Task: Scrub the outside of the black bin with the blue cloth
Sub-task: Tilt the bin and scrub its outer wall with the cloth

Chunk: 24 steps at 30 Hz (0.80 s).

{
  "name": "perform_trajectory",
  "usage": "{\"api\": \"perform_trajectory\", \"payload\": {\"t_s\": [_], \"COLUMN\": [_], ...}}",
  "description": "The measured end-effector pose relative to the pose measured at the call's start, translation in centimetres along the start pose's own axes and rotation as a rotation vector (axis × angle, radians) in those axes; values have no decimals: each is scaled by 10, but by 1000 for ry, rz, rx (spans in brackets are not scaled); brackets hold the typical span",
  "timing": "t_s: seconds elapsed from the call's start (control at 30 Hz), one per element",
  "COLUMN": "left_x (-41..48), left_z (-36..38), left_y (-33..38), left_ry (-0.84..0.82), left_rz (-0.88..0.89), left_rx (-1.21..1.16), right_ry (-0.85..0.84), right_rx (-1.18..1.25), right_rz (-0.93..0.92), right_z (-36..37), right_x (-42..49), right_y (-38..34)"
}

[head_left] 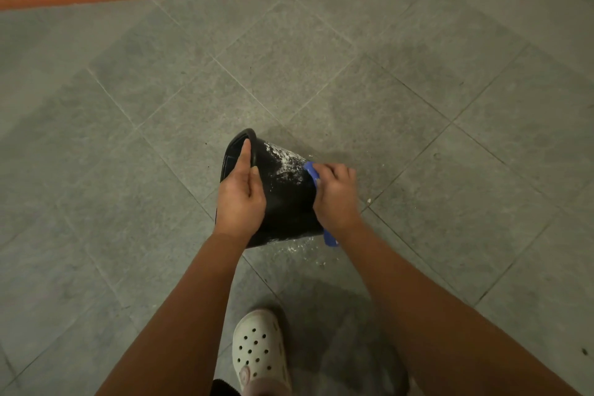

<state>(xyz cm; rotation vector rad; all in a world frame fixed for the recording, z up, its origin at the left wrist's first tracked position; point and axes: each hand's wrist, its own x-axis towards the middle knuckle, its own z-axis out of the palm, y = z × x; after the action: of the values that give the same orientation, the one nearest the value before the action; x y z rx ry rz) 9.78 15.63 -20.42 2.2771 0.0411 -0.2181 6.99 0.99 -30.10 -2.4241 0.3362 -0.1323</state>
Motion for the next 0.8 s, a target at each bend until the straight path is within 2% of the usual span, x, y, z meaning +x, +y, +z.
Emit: {"api": "perform_trajectory", "payload": {"t_s": [0.1,0.17,0.27,0.37,0.57,0.67,0.73,0.8], "left_x": [0,1,1,1,2,6,6,6], "left_z": [-1,0,0,0,5,8,8,7], "left_y": [3,3,1,-2,0,-1,-2,-2], "left_ry": [0,8,7,4,-17,-29,-34,-32], "left_rz": [-22,0,-7,-2,50,55,51,37], "left_rx": [-23,-3,-34,-35,-9,-7,-13,-31], "right_ry": [-102,-59,85,77,-80,64,149,153], "right_rx": [-66,-25,126,134,6,88,157,202], "right_rz": [109,139,17,-114,139,202,118,4], "right_z": [3,0,-7,-5,-7,-5,-1,-3], "right_x": [8,-4,-30,-23,-1,-25,-39,-37], "right_y": [16,16,-3,-9,6,-5,-17,-24]}}
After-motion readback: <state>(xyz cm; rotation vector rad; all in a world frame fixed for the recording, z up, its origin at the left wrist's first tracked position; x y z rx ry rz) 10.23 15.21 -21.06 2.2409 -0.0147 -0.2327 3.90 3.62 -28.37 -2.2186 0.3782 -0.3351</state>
